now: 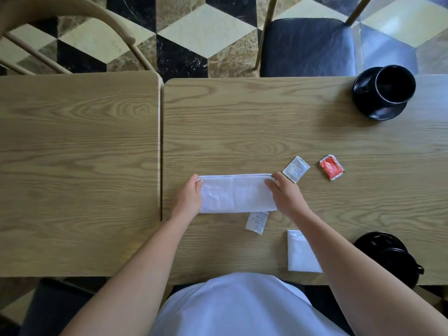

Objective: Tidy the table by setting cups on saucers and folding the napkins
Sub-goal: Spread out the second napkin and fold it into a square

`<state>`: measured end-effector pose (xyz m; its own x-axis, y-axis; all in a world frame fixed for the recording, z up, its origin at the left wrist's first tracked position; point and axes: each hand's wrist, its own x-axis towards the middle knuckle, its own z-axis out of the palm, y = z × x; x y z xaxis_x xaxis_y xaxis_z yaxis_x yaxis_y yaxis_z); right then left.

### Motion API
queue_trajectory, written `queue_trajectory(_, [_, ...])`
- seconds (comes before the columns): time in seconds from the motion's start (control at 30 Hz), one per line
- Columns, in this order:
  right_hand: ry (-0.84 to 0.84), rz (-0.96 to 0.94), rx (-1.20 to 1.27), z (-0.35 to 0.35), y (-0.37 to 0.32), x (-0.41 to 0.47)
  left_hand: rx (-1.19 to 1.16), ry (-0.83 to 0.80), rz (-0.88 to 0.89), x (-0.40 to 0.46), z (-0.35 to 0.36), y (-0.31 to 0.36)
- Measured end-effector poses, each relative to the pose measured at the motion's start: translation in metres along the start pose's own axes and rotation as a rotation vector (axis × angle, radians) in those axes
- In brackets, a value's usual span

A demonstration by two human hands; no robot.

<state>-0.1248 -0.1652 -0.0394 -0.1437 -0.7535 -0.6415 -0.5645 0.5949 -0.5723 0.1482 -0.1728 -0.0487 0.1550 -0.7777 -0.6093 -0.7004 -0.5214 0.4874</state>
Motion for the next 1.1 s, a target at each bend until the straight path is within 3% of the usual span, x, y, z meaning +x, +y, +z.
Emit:
queue_trajectory(0.4, [0.122,0.088,0.022,0.006,-0.010,0.008,-0.003,0.230,0.035,0.002,0.007,-0.006])
queue_trajectory(0.57, [0.122,0.101,0.106,0.007,-0.014,0.007,-0.023,0.237,-0.022,0.005,0.008,-0.009])
queue_trajectory(0.7, [0.116,0.104,0.020,0.007,-0.013,0.001,-0.037,0.242,-0.073,0.001,0.004,-0.001])
queue_trajectory(0.77, [0.193,0.092,-0.077,0.006,-0.015,-0.004,-0.061,0.304,-0.082,-0.006,0.002,0.006])
queue_trajectory(0.87, [0.301,-0.078,-0.203,0.006,-0.017,-0.018,-0.078,0.383,0.032,-0.021,0.004,0.017])
queue_trajectory(1.0, [0.112,-0.409,-0.340,0.031,-0.033,-0.037,-0.160,0.139,0.212,-0.043,0.022,0.029])
queue_trajectory(1.1, [-0.090,-0.438,-0.540,0.053,-0.036,-0.038,-0.169,-0.030,0.175,-0.043,0.037,0.029])
